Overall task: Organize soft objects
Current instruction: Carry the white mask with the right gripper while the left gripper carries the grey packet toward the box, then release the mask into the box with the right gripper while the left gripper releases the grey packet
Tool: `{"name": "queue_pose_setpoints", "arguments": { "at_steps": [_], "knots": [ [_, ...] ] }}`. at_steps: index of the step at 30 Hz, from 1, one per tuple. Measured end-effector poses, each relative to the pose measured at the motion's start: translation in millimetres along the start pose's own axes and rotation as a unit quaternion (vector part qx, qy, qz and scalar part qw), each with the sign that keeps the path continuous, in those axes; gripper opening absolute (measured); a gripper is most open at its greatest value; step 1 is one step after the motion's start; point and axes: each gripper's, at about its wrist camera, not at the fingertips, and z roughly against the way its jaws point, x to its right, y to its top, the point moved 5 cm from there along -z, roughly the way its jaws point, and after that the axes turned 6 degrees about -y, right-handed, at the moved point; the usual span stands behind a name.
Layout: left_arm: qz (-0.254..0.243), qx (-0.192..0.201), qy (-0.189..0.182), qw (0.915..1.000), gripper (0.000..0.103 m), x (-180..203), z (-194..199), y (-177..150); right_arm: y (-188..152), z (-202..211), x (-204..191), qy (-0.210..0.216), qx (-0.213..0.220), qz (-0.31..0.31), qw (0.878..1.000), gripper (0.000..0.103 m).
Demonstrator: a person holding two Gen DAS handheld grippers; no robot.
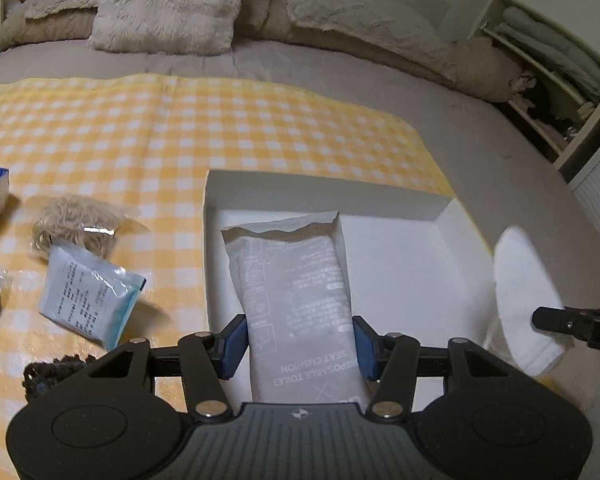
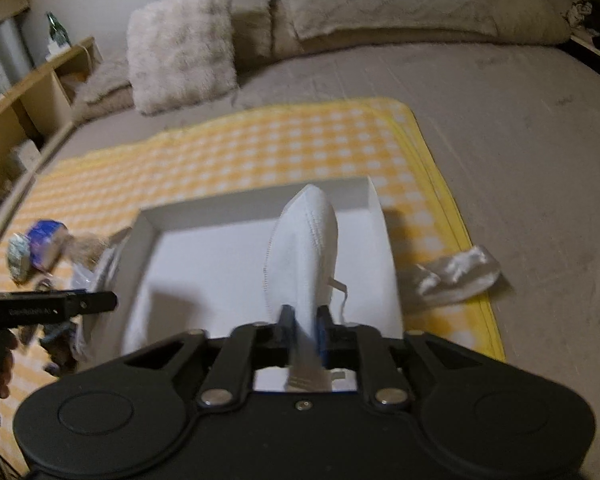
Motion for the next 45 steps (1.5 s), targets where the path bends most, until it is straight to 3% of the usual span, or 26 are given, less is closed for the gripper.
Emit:
{"name": "queue_pose_setpoints", "arguments": {
  "at_steps": [3, 9, 16, 33, 45],
  "knots": [
    [-0.006, -0.011, 0.017, 0.9998, 0.055, 1, -9, -6, -4, -11, 2, -0.026, -0.017, 0.021, 0.999, 0.045],
    [-0.020, -0.029, 0.041, 0.9985, 0.058, -1, -20, -17, -8, -21, 4, -0.035, -0.038, 0.032, 0.998, 0.058],
    [-0.032, -0.027, 0.036, 0.9985, 0.073, 4, -21, -19, -7, -21, 1, -0.034, -0.043, 0.038, 0.998, 0.061],
    [-0.048, -0.026, 0.026, 0.9982, 0.083, 18, 8, -26, -9, -3, -7, -0.028, -0.031, 0.046, 0.998, 0.070],
    [-0.055, -0.003, 0.027, 0.9982, 0.098, 25, 39, -30, -11, 26, -16, -0.027, 0.002, 0.045, 0.999, 0.077]
  ]
}}
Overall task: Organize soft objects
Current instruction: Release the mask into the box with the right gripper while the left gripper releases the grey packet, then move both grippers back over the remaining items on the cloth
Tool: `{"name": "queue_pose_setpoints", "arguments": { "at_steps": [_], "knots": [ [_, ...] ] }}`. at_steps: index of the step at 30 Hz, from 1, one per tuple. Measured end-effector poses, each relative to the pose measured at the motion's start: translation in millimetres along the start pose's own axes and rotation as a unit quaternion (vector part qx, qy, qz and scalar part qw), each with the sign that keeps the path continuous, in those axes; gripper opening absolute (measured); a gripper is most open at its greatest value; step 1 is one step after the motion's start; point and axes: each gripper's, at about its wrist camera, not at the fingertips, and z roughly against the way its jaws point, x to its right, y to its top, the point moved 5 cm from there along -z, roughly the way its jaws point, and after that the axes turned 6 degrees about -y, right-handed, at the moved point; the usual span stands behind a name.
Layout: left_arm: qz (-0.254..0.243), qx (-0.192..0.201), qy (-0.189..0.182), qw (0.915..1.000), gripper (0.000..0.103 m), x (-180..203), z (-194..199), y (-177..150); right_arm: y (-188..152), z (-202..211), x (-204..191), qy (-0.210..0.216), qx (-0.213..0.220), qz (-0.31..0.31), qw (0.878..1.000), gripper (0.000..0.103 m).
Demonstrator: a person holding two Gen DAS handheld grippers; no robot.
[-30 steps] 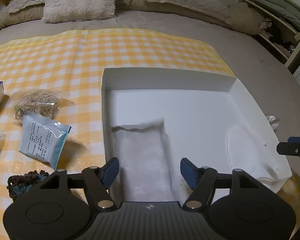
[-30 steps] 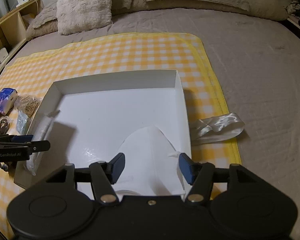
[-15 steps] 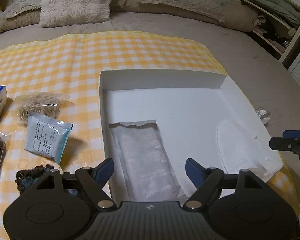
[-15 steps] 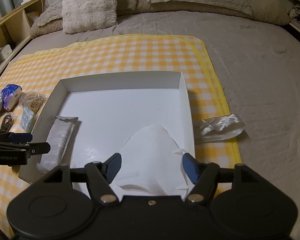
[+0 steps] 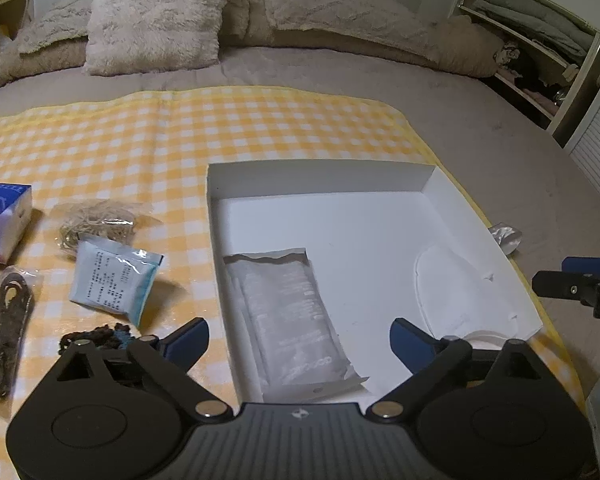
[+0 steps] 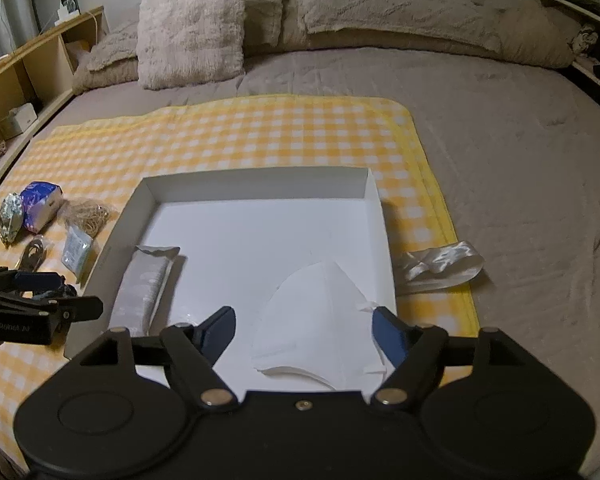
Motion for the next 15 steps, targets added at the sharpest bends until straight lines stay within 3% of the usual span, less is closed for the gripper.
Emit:
{"name": "queue_pose_setpoints", "arguments": {
  "at_steps": [10, 15],
  "knots": [
    [-0.001, 0.015, 0.002, 0.9999, 0.103, -4, 22, -3, -7, 22, -4, -0.001, 0.022, -0.006, 1.000, 0.086],
    [-0.002, 0.024, 0.001, 0.9997, 0.103, -5, 32, -4, -9, 31, -8, -0.002, 0.033, -0.006, 0.999, 0.098]
  ]
}}
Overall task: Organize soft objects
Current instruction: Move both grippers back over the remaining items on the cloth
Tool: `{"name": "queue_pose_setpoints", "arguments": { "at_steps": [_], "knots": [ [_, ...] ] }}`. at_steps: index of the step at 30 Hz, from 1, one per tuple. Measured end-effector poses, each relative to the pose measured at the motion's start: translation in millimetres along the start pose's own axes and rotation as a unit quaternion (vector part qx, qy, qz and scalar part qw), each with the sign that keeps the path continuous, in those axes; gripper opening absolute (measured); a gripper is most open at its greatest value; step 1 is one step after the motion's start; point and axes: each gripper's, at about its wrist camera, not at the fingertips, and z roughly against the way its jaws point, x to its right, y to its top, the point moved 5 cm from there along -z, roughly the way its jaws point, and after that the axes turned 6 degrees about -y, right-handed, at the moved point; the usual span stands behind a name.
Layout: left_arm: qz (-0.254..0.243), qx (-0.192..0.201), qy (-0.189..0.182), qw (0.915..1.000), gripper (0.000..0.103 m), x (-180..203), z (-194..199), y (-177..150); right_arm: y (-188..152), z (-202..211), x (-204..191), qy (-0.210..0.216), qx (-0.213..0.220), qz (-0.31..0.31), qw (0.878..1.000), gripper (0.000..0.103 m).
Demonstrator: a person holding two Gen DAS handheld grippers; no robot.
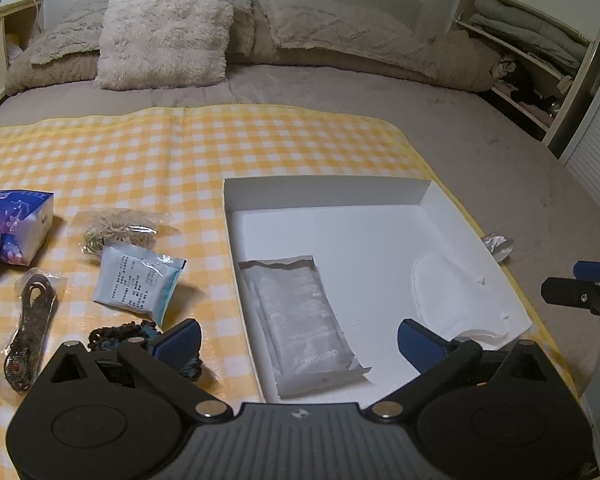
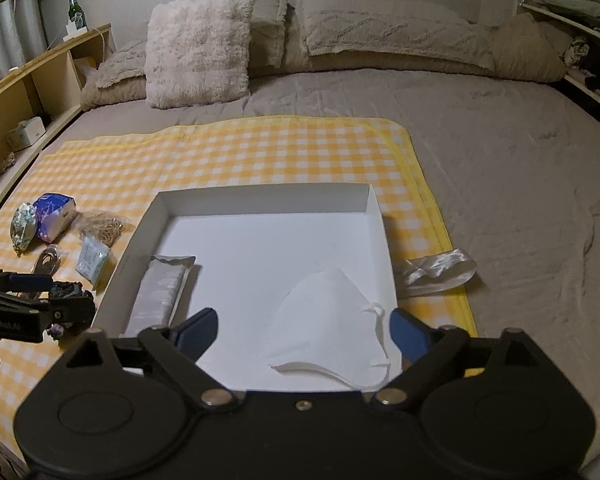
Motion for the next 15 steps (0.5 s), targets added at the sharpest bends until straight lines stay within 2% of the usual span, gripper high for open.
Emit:
{"name": "queue_pose_setpoints", "arguments": {
  "at_steps": [4, 15],
  "knots": [
    [0.003, 0.010, -0.004, 0.9999, 0.103, -2, 8, 2, -1, 6, -5, -0.001, 0.010, 0.004, 1.000, 0.103],
    [0.003, 0.032, 0.015, 0.9994, 0.103, -20, 27, 9, 11, 5, -21, 0.000, 0.037, -0.006, 0.999, 0.103]
  ]
}}
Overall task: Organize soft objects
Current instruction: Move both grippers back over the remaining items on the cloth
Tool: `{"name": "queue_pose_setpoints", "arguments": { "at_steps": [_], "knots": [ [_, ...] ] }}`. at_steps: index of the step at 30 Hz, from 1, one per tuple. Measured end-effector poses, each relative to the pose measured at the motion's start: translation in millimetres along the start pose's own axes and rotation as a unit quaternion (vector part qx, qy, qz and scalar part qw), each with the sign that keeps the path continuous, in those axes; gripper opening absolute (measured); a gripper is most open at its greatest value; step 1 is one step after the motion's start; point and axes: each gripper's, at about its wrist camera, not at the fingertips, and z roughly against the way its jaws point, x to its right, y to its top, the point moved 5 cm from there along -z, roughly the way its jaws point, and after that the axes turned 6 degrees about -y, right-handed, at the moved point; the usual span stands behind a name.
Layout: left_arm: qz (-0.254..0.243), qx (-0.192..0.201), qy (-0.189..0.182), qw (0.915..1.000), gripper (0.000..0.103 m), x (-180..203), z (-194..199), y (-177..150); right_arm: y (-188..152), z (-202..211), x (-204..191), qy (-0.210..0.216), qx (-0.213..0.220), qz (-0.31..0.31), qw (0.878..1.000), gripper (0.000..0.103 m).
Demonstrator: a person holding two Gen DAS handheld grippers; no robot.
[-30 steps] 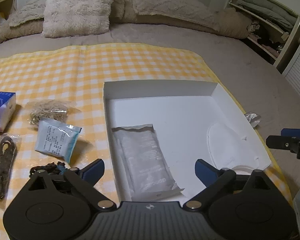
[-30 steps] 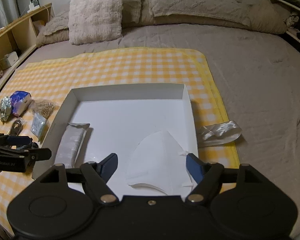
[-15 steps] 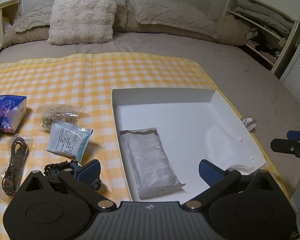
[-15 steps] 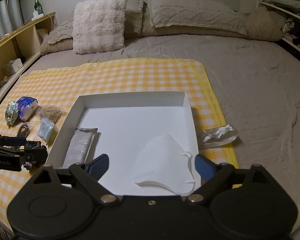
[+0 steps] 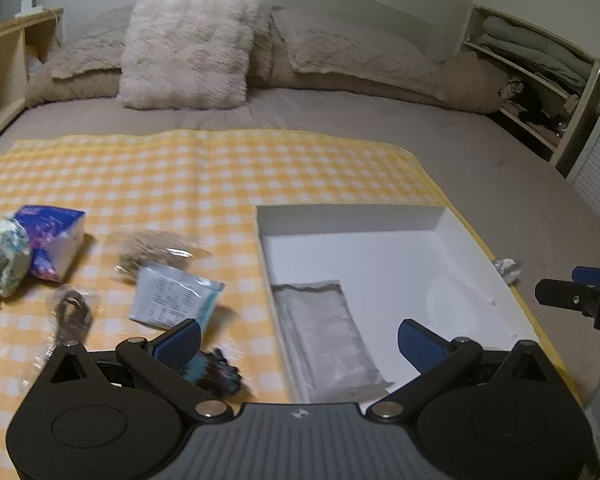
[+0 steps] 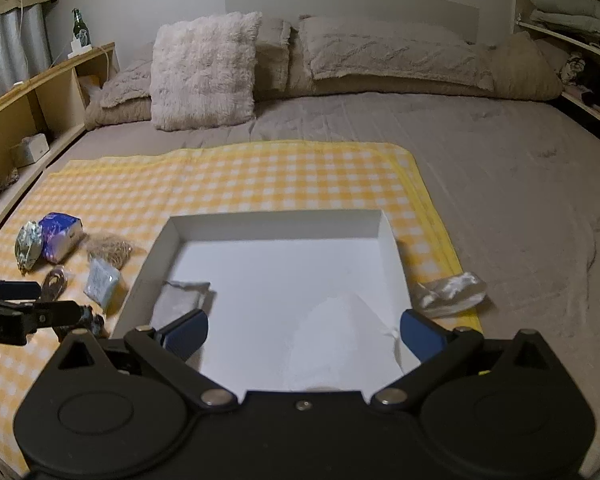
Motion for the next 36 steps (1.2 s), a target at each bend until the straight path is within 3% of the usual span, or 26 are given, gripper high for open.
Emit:
{"name": "queue_pose_setpoints", "arguments": {
  "at_steps": [19, 36],
  "knots": [
    [0.038, 0.047, 0.068, 0.9958, 0.103, -84, 48, 22, 38, -11, -103, 0.071, 0.026, 0.042, 0.996, 0.103],
    [0.061, 0.049, 0.144, 0.9865, 0.103, -162, 90, 16, 51, -20, -194, 0.137, 0.031, 0.082, 0.987, 0.103]
  ]
}}
